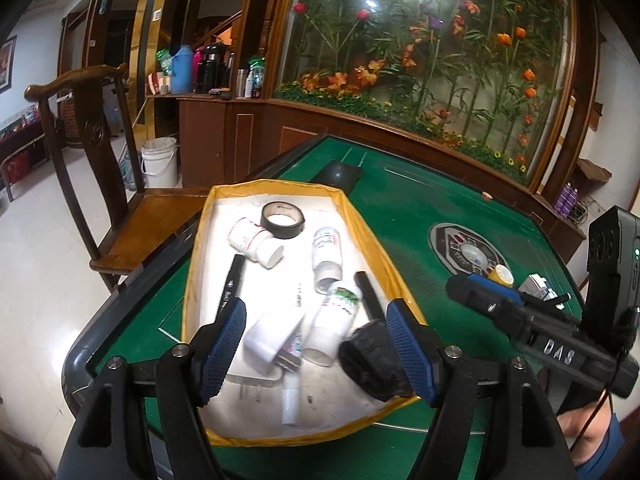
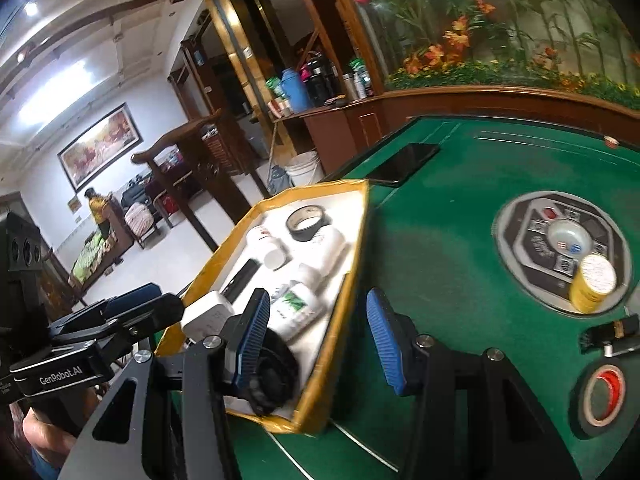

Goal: Organize rigid objects
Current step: 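Move both open tools back toward the remaining items on the table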

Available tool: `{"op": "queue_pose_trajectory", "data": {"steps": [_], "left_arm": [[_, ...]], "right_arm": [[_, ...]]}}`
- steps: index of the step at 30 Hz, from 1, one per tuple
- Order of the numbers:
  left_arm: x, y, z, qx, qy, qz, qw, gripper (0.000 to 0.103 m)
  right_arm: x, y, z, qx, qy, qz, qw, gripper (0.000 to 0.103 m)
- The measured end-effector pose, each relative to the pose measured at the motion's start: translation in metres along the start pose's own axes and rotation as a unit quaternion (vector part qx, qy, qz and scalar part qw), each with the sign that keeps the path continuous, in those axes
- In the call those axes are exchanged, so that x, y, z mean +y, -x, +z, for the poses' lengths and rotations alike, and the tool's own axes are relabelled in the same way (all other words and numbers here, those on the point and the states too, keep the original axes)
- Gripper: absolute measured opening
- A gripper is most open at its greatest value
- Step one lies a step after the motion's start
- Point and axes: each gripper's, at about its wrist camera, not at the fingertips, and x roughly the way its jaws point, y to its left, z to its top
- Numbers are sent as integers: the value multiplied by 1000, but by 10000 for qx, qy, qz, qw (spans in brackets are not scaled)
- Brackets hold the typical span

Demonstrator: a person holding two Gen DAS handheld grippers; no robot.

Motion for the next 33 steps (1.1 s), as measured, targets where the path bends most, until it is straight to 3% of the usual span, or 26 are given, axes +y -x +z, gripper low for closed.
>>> {"op": "queue_pose_trajectory", "data": {"steps": [22,24,27,33], "left_arm": [[-108,-6,-10,279,-1094,-356,9930,77],[-121,-8,-10,314,-1218,-410,9912,77],[-140,-13,-13,424,-1374,-555,9881,82],[-176,-40,-30,865,-1632,-757,9799,84]], "right_arm": [[-143,122,5,-699,-1379,-642,9859,53],[-152,134,9,-736,-1410,-696,9848,55],[-163,146,14,-717,-1351,-937,9838,69],[-211,148,-8,-677,-1729,-1331,9736,69]]}}
